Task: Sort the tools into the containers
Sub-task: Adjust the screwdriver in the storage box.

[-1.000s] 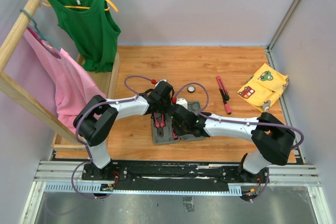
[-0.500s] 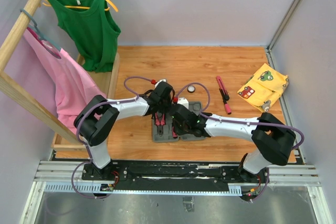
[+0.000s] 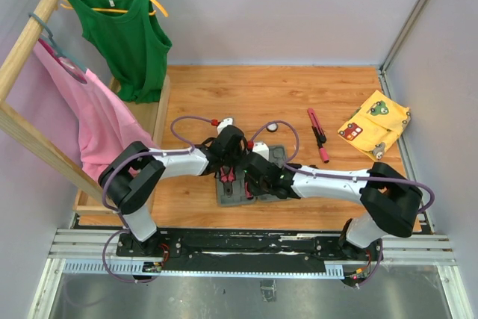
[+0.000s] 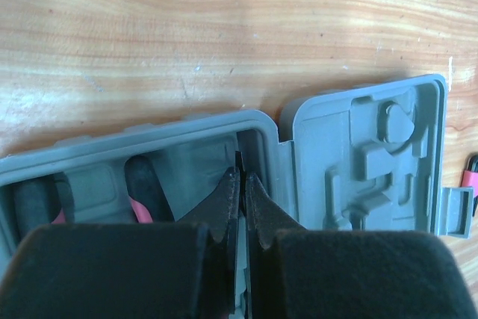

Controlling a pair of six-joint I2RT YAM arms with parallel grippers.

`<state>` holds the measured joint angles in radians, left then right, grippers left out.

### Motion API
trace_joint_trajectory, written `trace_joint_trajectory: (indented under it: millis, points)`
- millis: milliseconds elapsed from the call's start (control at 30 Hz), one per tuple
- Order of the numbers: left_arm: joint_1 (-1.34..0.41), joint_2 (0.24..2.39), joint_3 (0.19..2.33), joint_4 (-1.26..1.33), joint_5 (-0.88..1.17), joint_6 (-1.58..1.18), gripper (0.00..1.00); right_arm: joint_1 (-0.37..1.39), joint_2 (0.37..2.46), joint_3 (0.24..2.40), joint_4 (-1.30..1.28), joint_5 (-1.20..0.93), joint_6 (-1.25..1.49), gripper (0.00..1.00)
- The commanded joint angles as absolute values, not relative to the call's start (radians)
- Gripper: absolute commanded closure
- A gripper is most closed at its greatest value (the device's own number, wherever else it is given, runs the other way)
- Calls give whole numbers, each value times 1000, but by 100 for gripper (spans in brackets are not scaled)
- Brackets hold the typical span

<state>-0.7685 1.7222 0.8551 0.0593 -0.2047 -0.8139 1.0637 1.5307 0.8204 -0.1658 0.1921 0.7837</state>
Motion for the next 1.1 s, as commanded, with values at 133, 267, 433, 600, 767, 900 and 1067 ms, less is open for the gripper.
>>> trace_joint_trajectory:
  millis: [133,267,433,600,767,900,1067]
  points:
    - [-790,1695,746,-200,-220,-771,100,1114,1552,762,-423,130,801,85]
    - [-790,1670,756,-217,-222,-760,100,1114,1570,777,-420,95,779,85]
    - [-790,1639,775,-228,-210,-758,99,1114,1587,793,-423,78,760,85]
    - [-790,1599,794,-243,-211,-766,95,1112,1583,796,-421,87,758,85]
    - [-790,1553,792,-236,-219,-782,81,1112,1580,776,-367,82,755,86]
    - [-788,1523,794,-213,-220,-787,75,1112,1583,772,-344,85,757,86]
    - [-784,1481,816,-208,-222,-787,74,1112,1577,783,-341,91,759,86]
